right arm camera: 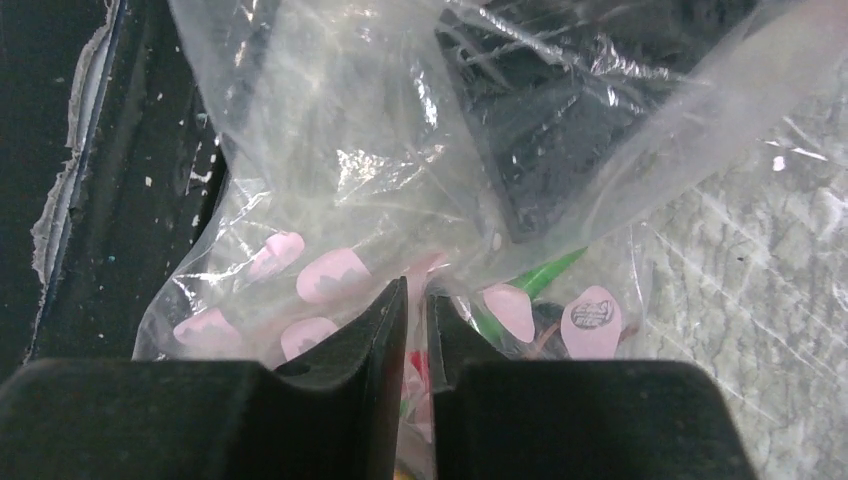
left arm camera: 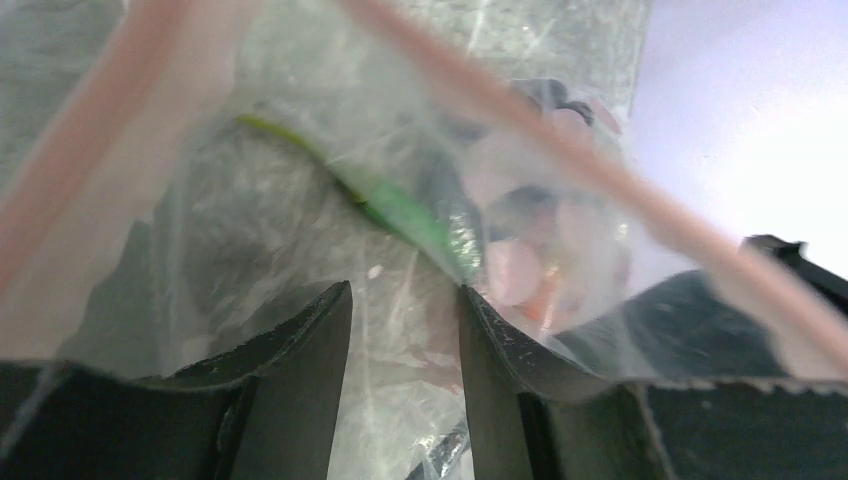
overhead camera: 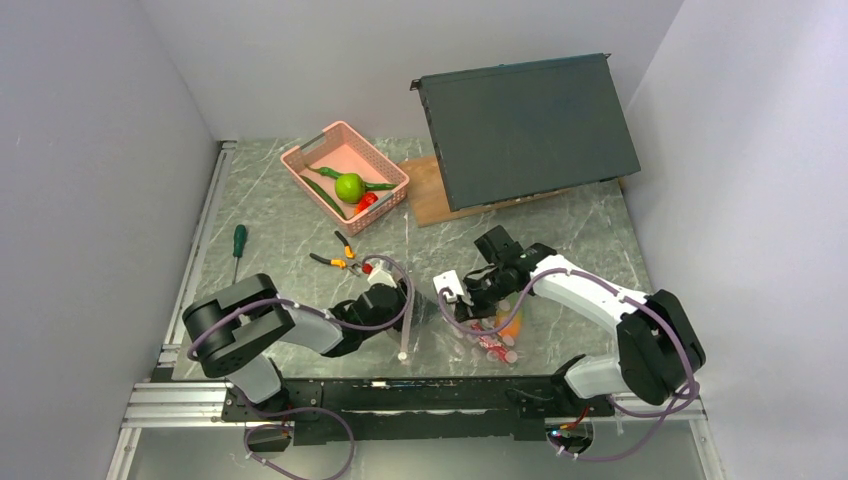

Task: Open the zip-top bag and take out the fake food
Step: Pick up the fake vegetable from the zipper food storage bag.

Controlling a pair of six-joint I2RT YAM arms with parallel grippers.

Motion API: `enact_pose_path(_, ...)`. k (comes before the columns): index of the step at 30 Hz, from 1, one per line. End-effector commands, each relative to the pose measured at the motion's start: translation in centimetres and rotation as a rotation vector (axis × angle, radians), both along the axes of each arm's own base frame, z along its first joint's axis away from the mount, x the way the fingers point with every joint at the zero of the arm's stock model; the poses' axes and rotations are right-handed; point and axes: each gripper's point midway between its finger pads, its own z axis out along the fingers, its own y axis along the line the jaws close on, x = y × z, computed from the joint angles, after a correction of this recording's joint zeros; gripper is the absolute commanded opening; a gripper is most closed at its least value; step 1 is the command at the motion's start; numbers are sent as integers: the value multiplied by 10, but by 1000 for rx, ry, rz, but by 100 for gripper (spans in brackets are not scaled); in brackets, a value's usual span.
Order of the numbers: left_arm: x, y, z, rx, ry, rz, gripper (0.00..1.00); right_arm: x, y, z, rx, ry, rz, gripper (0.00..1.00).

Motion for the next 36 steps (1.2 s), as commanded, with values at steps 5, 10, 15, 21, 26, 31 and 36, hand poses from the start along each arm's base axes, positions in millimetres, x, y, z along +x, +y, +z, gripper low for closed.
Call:
enact_pose_path(5, 5, 6, -14, 64, 27, 48, 47, 32, -2, 43, 108, -63, -130, 31)
enact_pose_path(10, 6, 6, -17, 74, 26, 48, 48, 48, -9, 18, 18, -57, -223, 44)
enact_pose_path(15, 9, 1, -9, 62, -5, 37, 48, 55, -6, -5, -57, -59, -269, 53)
enact_pose_path(21, 14, -3, -5, 64, -5, 50, 49, 54, -5, -32, -145, -22, -282, 56)
enact_pose_path(26, 17, 0, -13, 81, 39, 88, 49, 48, -3, -44, -194, 18, -264, 45)
enact_pose_path(31, 21, -1, -19, 86, 74, 122, 49, 40, 0, -48, -204, 65, -231, 29)
enact_pose_path(36, 20, -5, -20, 72, 91, 119, 48, 37, 7, -40, -170, 83, -206, 14)
